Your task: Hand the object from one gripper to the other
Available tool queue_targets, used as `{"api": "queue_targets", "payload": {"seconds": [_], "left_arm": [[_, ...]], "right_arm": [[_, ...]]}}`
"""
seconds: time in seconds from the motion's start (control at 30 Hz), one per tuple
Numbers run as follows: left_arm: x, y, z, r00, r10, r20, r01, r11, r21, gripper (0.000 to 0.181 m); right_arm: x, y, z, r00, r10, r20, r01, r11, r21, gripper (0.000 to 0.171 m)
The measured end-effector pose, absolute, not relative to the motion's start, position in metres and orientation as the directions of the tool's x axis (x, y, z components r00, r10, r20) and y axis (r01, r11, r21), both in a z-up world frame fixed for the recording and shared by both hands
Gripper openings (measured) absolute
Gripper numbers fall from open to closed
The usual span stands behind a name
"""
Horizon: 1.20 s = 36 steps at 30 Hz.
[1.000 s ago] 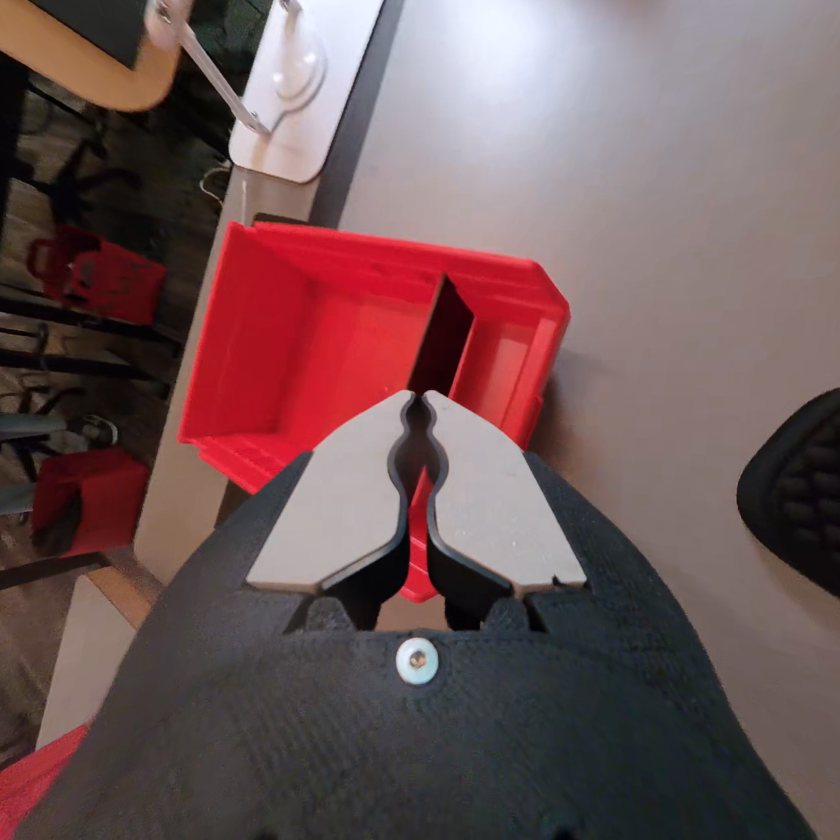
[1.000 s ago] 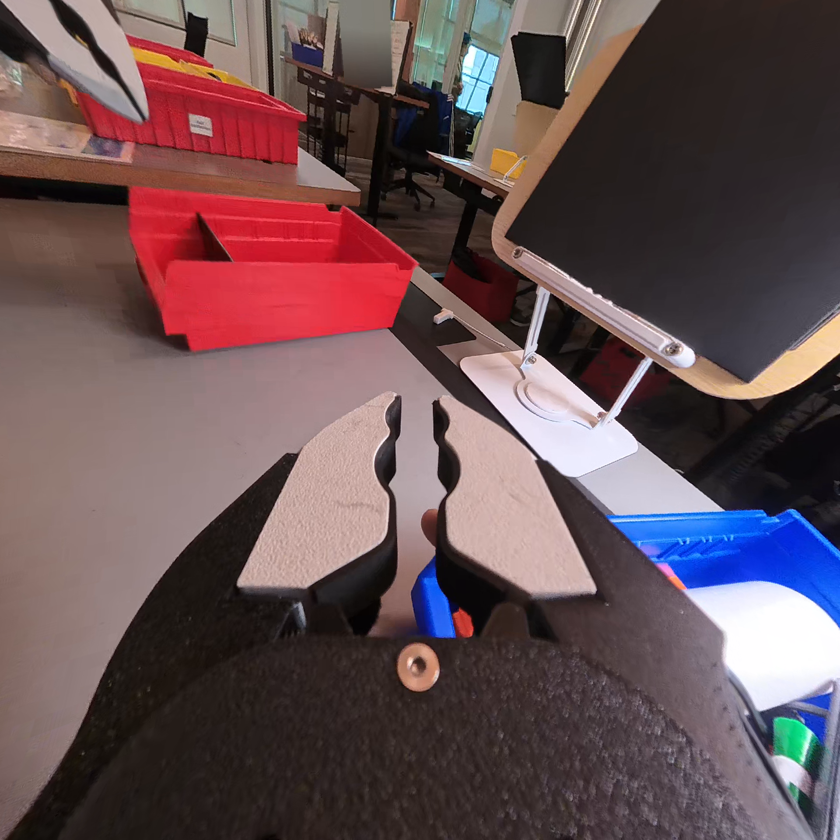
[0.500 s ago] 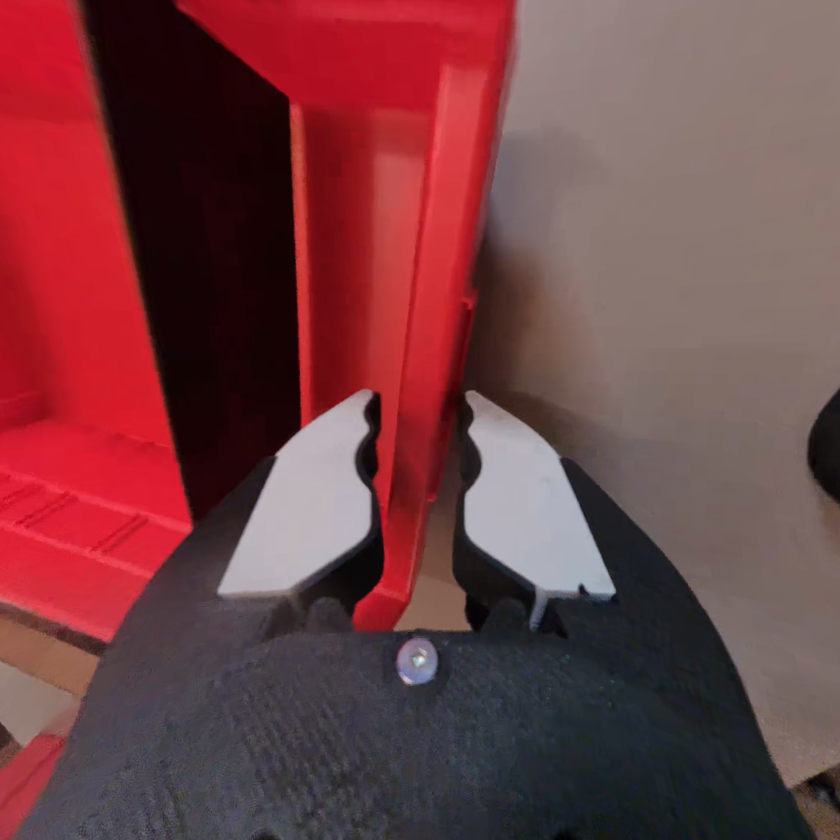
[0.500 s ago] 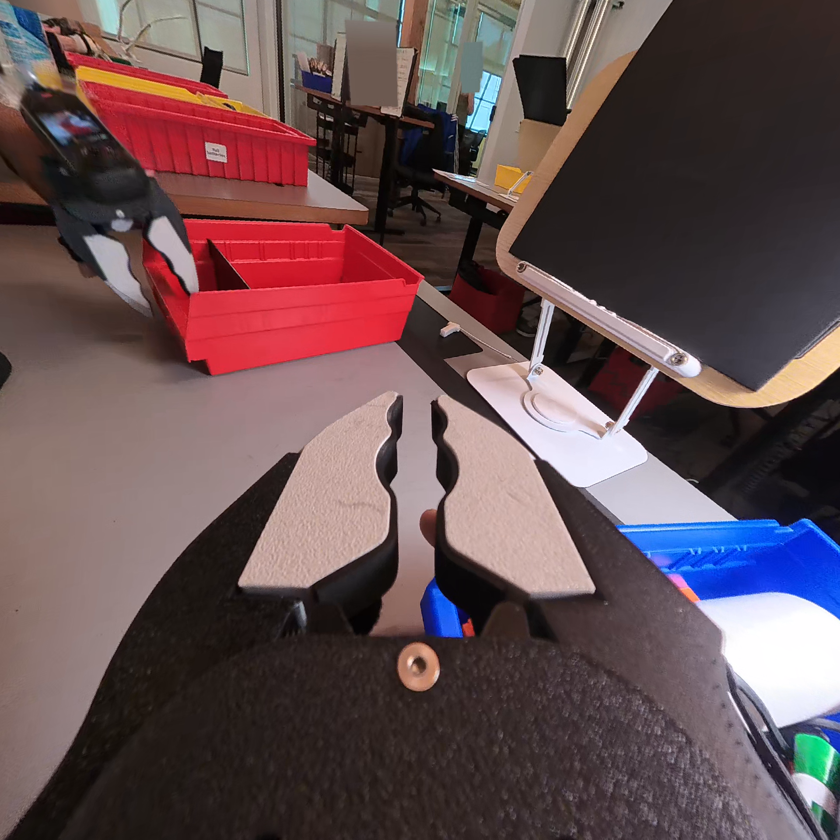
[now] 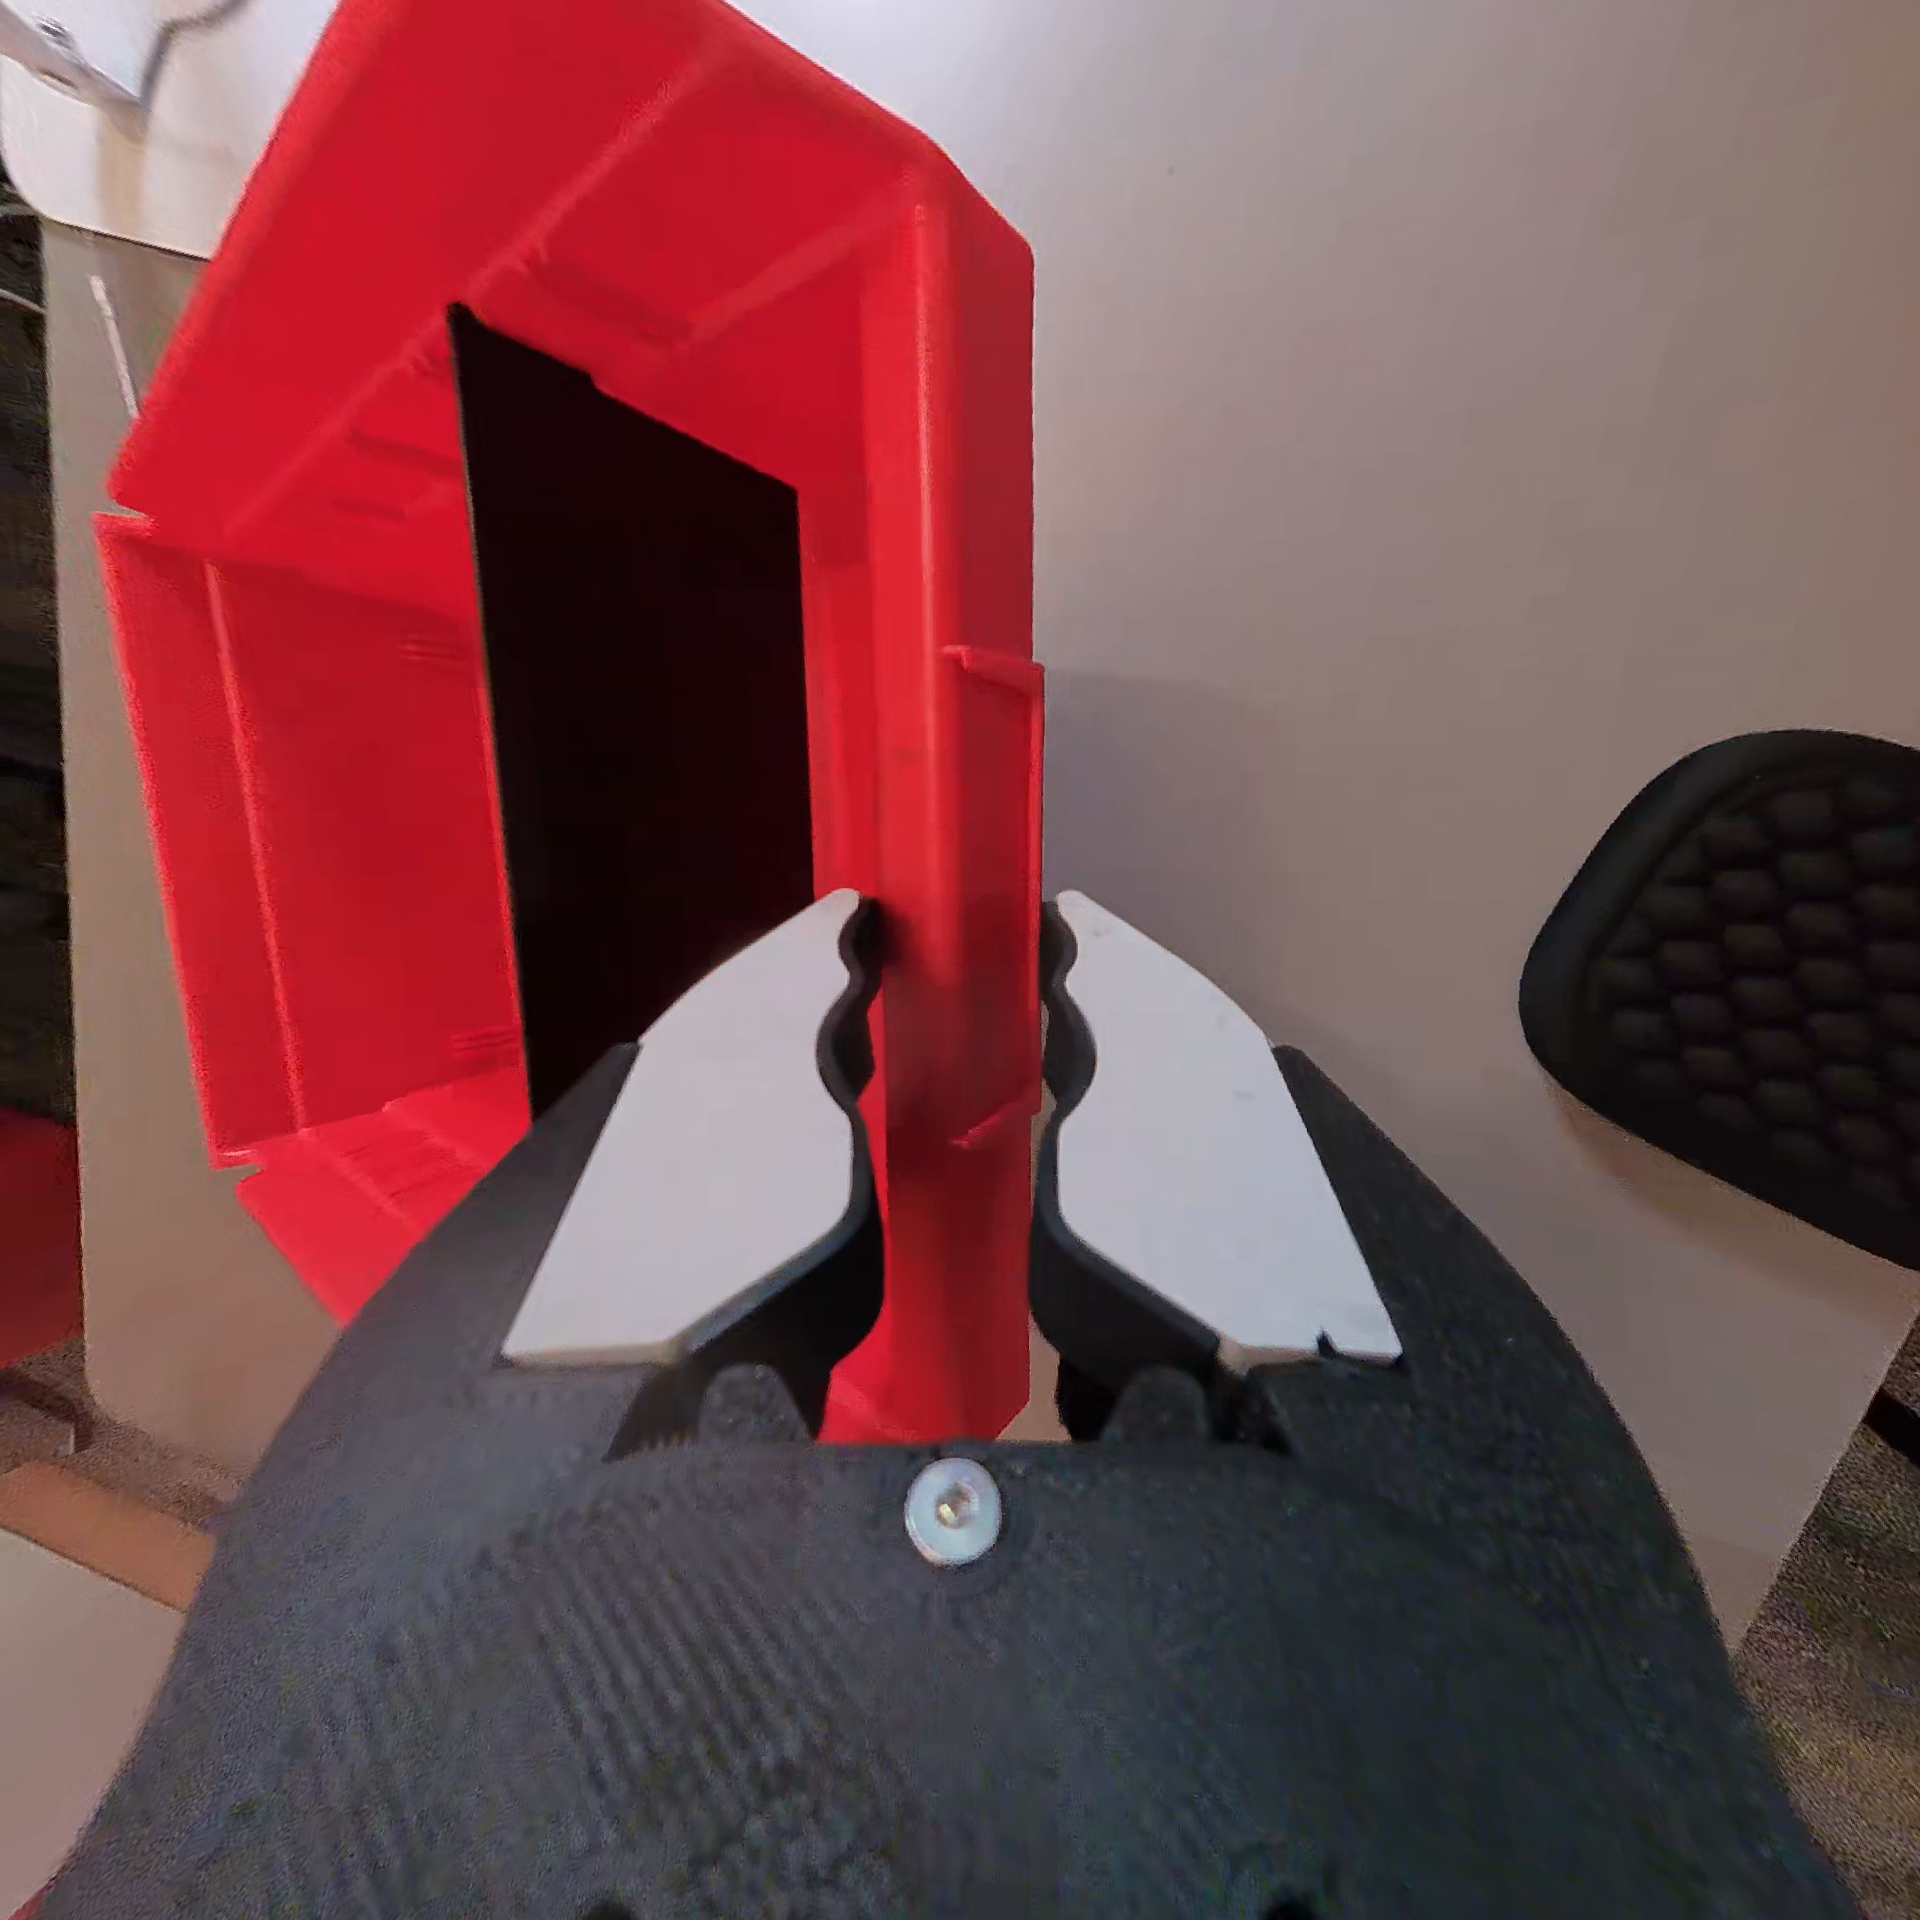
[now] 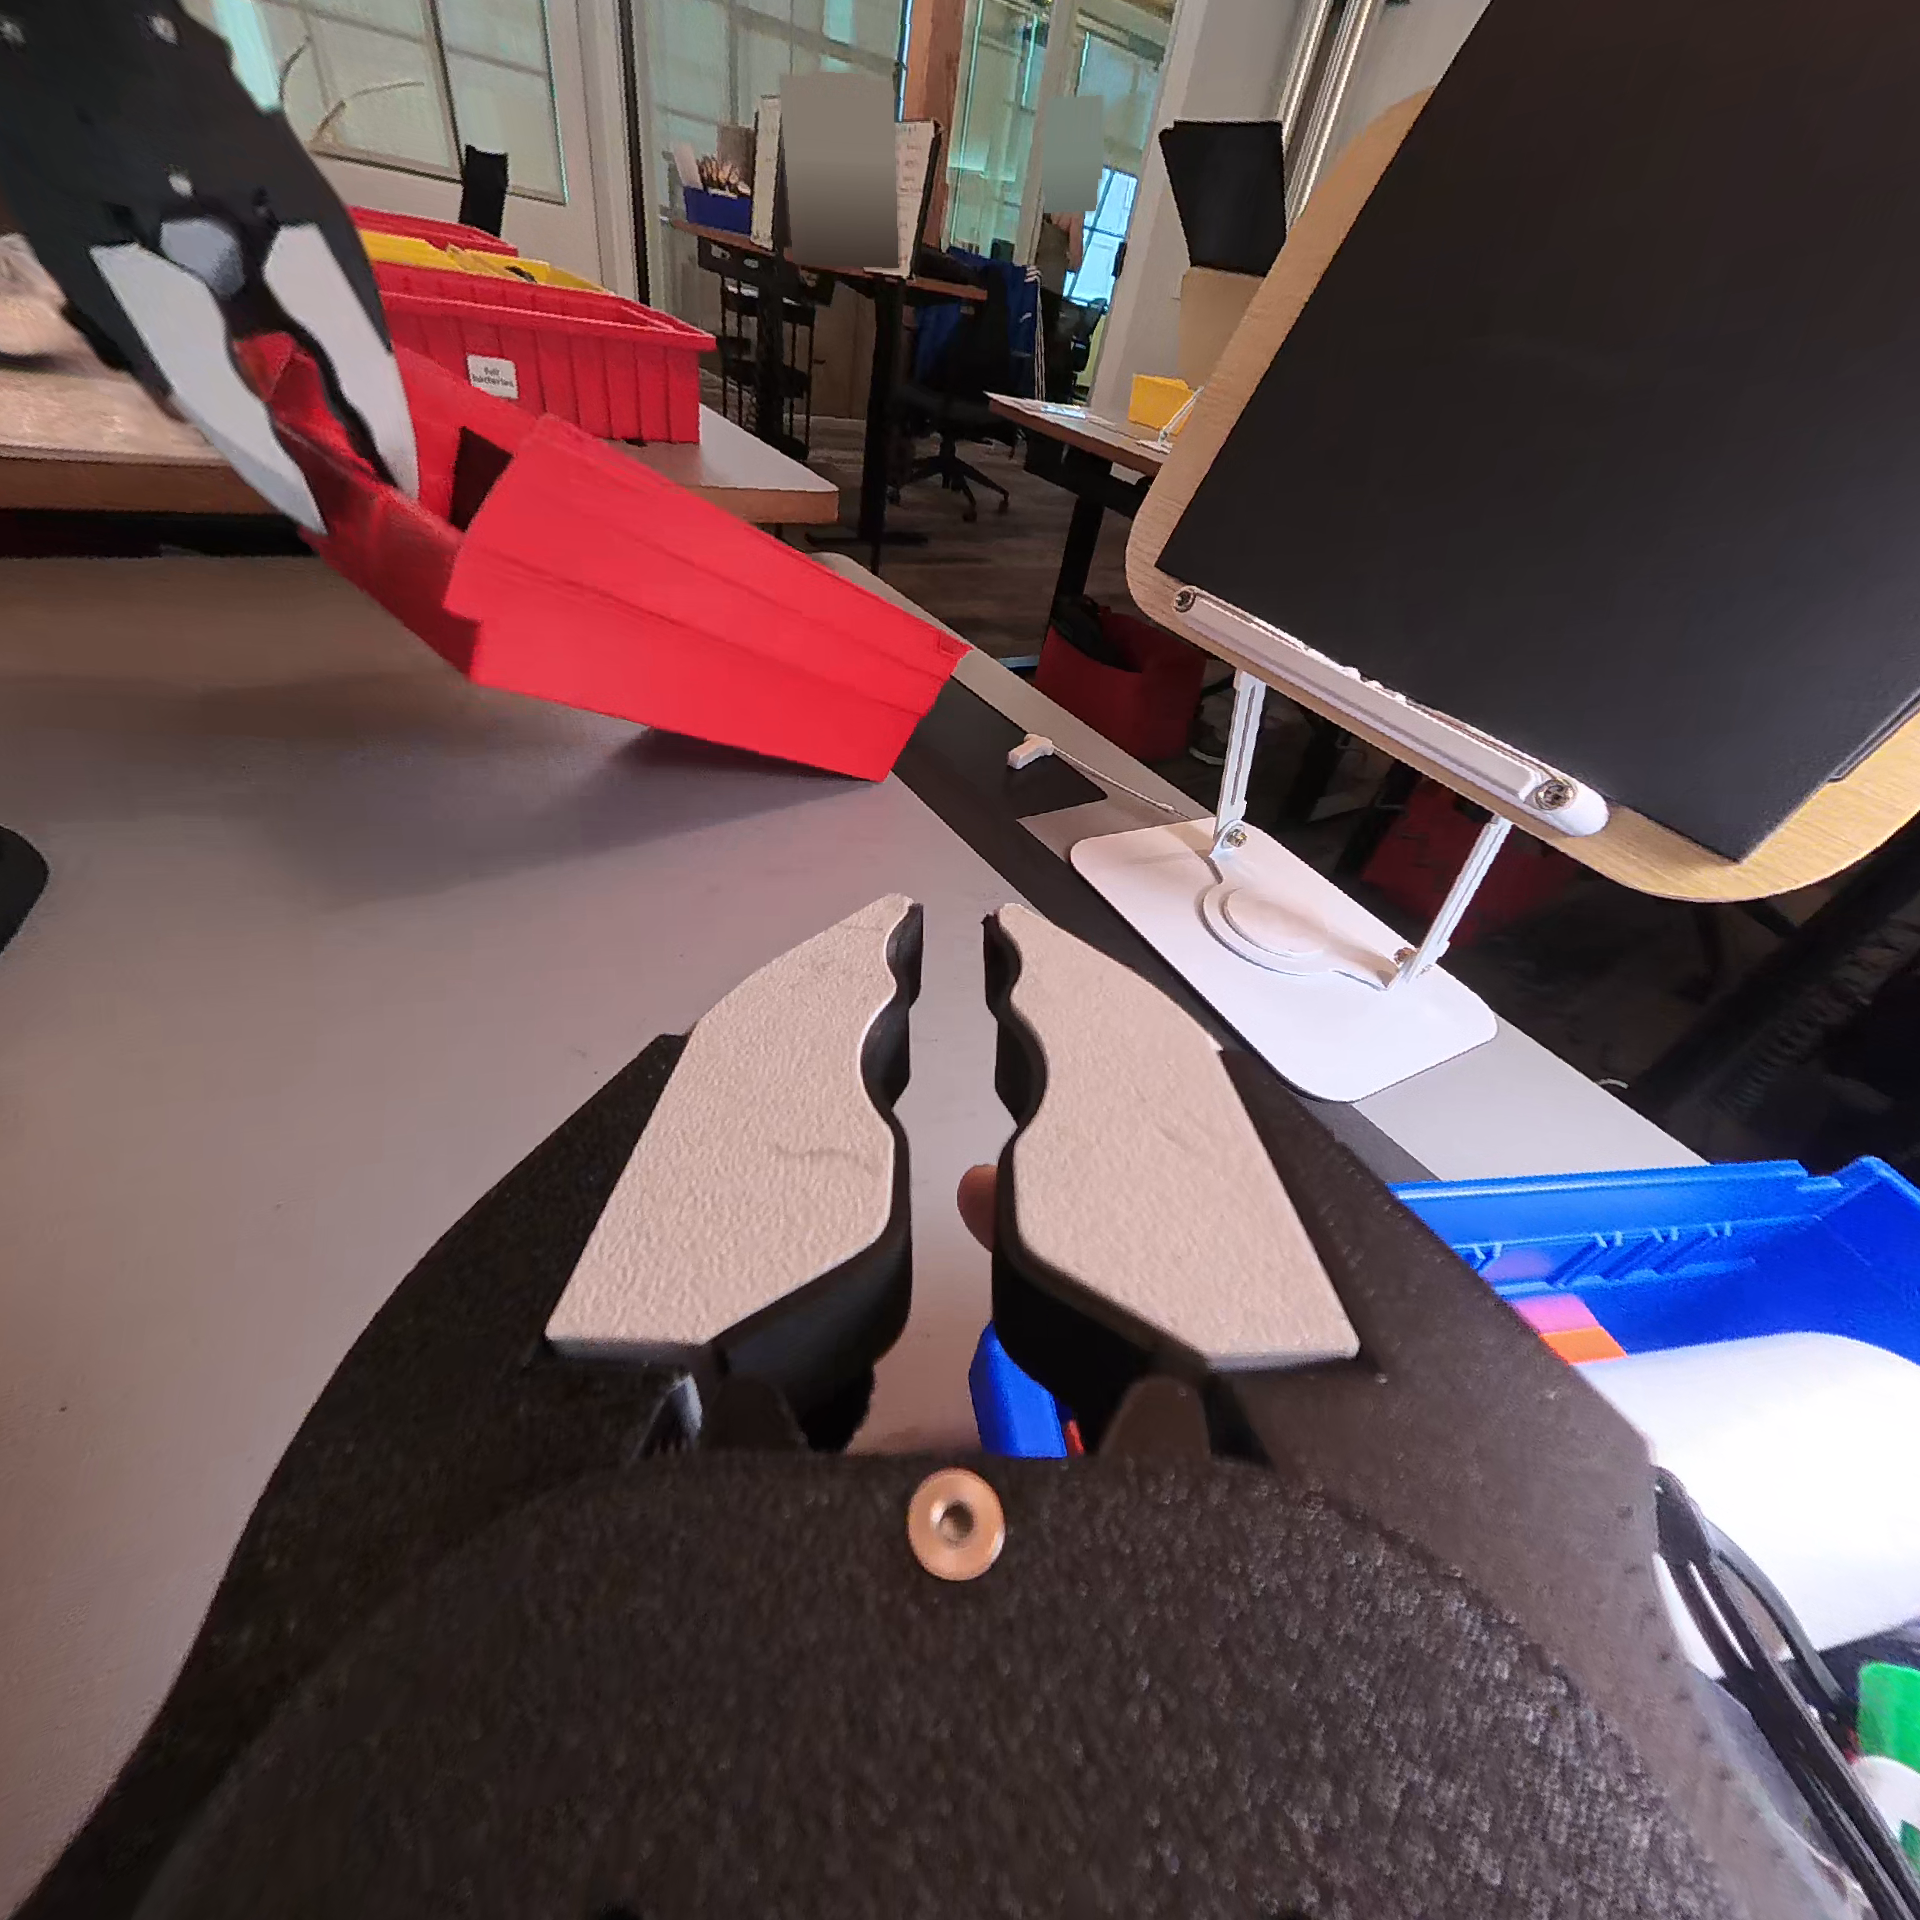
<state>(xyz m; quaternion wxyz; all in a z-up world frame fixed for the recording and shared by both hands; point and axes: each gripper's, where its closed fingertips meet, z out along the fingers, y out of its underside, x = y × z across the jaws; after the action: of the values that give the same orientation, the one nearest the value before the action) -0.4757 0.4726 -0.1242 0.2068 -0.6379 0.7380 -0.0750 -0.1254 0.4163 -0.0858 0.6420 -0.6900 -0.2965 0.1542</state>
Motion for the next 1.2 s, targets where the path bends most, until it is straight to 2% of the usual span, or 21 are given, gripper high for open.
{"api": "queue_targets", "payload": {"seconds": [0.27,0.4,0.6,0.77,0.87,0.93,1.03,1.13,1.2], "left_arm": [[-0.466,0.48,-0.119,-0.1,-0.972,-0.214,-0.905,0.178,-0.386,0.03],[-0.453,0.463,-0.15,-0.095,-0.953,-0.289,-0.894,0.21,-0.397,0.029],[-0.444,0.44,-0.229,-0.034,-0.925,-0.377,-0.902,0.191,-0.387,0.026],[-0.441,0.439,-0.235,0.033,-0.932,-0.36,-0.86,0.157,-0.485,0.022],[-0.439,0.441,-0.235,0.043,-0.927,-0.372,-0.859,0.156,-0.487,0.023],[-0.438,0.442,-0.235,0.042,-0.924,-0.379,-0.86,0.16,-0.485,0.023],[-0.437,0.443,-0.235,0.036,-0.922,-0.386,-0.86,0.168,-0.482,0.023],[-0.436,0.445,-0.235,0.029,-0.92,-0.39,-0.858,0.178,-0.483,0.023],[-0.434,0.446,-0.235,0.025,-0.921,-0.39,-0.855,0.182,-0.485,0.023]], "right_arm": [[-0.123,0.415,-0.083,0.78,0.603,0.168,0.208,0.004,-0.978,0.011],[-0.124,0.415,-0.083,0.779,0.604,0.167,0.208,0.003,-0.978,0.01],[-0.126,0.415,-0.083,0.776,0.607,0.17,0.211,0.003,-0.978,0.01],[-0.127,0.416,-0.085,0.782,0.601,0.165,0.216,-0.013,-0.976,0.01],[-0.115,0.418,-0.095,0.802,0.555,0.221,0.324,-0.094,-0.941,0.012],[-0.101,0.406,-0.117,0.765,0.593,0.25,0.465,-0.241,-0.852,0.021],[-0.062,0.372,-0.157,0.698,0.644,0.314,0.67,-0.434,-0.602,0.042],[-0.029,0.348,-0.189,0.656,0.654,0.377,0.754,-0.536,-0.381,0.06],[-0.021,0.344,-0.201,0.603,0.675,0.426,0.798,-0.524,-0.299,0.065]]}}
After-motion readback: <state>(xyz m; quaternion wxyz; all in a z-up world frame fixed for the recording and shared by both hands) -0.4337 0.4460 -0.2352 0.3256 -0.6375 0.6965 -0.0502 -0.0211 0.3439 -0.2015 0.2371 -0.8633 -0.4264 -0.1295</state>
